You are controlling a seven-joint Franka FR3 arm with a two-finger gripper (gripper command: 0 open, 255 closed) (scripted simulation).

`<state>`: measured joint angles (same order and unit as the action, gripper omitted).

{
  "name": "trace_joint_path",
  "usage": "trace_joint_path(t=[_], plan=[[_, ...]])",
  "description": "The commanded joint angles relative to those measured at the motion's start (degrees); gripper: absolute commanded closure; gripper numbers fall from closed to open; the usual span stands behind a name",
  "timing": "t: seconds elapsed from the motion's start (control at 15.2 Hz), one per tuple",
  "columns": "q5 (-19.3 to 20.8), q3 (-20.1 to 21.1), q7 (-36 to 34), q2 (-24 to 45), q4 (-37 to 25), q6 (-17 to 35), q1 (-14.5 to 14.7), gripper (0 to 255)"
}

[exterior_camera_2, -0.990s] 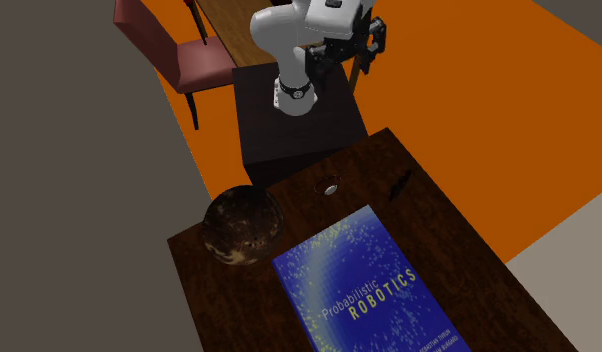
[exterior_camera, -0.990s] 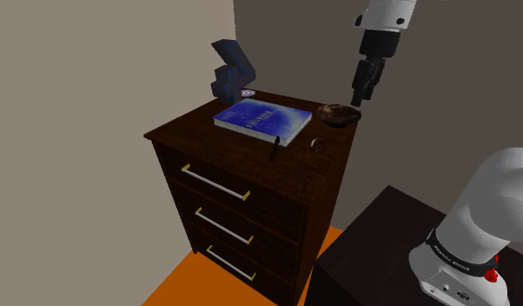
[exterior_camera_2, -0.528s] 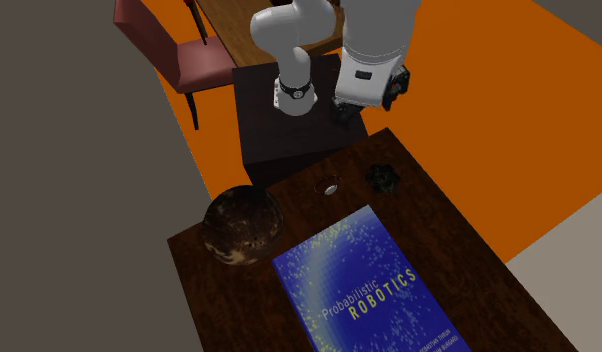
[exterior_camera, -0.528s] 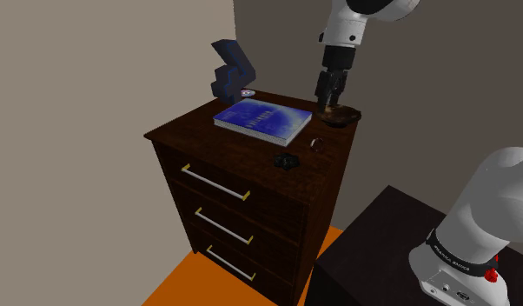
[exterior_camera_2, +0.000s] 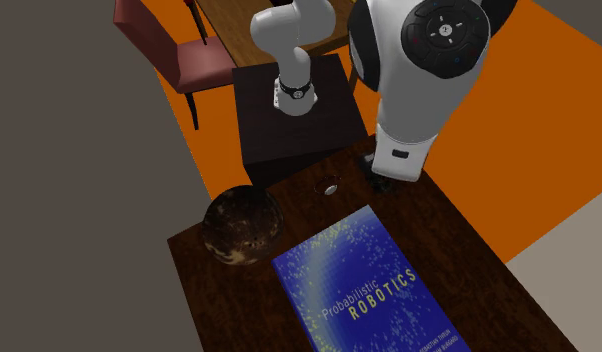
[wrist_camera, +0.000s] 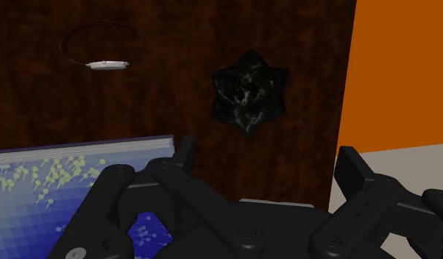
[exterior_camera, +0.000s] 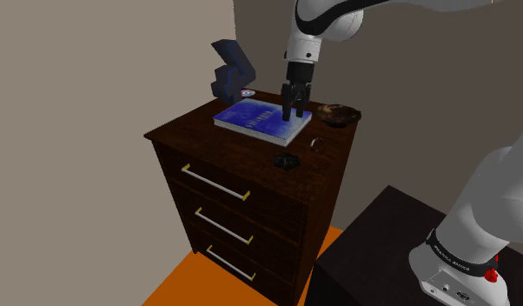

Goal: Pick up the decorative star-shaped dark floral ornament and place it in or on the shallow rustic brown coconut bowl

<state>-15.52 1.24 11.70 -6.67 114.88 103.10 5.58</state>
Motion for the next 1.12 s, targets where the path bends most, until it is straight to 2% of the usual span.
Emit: trace_joint_path(t=[0.0,0.2,0.26,0.73,1.06], plan=[[-1.0,0.3,0.4,4.7,-3.4,0.7,0.4,0],[-2.2,0.7,0.7,11.6,-9.3,1.0,0.8,0],[-2.3,0.8,0.7,12.0,-9.6,1.0,0.9,0],[-2.9,1.4,1.1,12.7,-4.8,6.6,1.7,0],[-2.9,1.4,1.1,12.7,-4.8,6.6,1.7,0]])
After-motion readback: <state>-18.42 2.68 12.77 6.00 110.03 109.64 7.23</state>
